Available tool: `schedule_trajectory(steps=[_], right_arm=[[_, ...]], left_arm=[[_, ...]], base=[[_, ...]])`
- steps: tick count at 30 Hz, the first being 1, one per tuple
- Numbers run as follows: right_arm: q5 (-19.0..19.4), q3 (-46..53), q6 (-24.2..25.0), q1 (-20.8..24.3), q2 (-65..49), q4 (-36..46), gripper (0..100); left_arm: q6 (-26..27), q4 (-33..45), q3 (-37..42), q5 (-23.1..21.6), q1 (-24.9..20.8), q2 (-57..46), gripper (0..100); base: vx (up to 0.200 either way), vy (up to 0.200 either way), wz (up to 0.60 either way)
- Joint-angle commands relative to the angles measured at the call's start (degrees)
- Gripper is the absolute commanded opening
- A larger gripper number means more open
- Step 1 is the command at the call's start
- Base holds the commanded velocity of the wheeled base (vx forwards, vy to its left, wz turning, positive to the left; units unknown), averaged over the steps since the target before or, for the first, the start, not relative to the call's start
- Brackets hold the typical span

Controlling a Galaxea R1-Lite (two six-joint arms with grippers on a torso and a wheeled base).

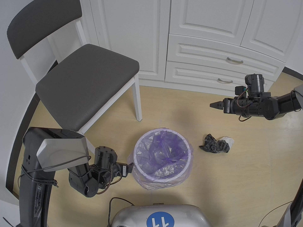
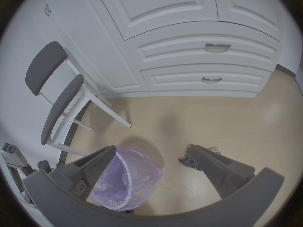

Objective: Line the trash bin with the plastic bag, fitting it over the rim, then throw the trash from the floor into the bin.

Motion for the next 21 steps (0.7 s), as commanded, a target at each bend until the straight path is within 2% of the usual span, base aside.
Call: schedule_trajectory(steps=[1, 5, 11, 15, 18, 19, 21], right_arm=[[0.1, 0.0, 0.1, -1.8, -1.9, -1.0, 100], [0.1, 0.5, 0.0, -2.3, -2.2, -2.5, 100], [0.1, 0.7, 0.0, -2.5, -2.2, -3.1, 100], [0.1, 0.8, -0.3, -2.6, -1.7, -3.1, 100], [0.0, 0.8, -0.5, -2.5, -1.2, -3.1, 100], [0.0, 0.8, -0.5, -2.5, -1.1, -3.1, 100], [-0.1, 0.8, -0.7, -2.5, -0.6, -3.1, 100]], left_arm=[[1.0, 2.2, -5.3, -1.5, 2.2, 5.4, 100], [1.0, 8.7, -11.1, -3.4, 3.9, 5.5, 100], [1.1, 19.0, -24.6, -5.1, 5.1, 8.2, 100], [2.8, 33.7, -37.4, -6.4, 6.4, 10.3, 100], [4.7, 40.9, -46.7, -7.2, 7.6, 13.3, 100], [4.9, 41.2, -47.2, -7.2, 7.7, 13.5, 100], [7.0, 46.2, -55.5, -7.2, 8.7, 17.7, 100]], base=[[0.0, 0.0, 0.0], [0.0, 0.0, 0.0], [0.0, 0.0, 0.0], [0.0, 0.0, 0.0], [0.0, 0.0, 0.0], [0.0, 0.0, 0.0], [0.0, 0.0, 0.0]])
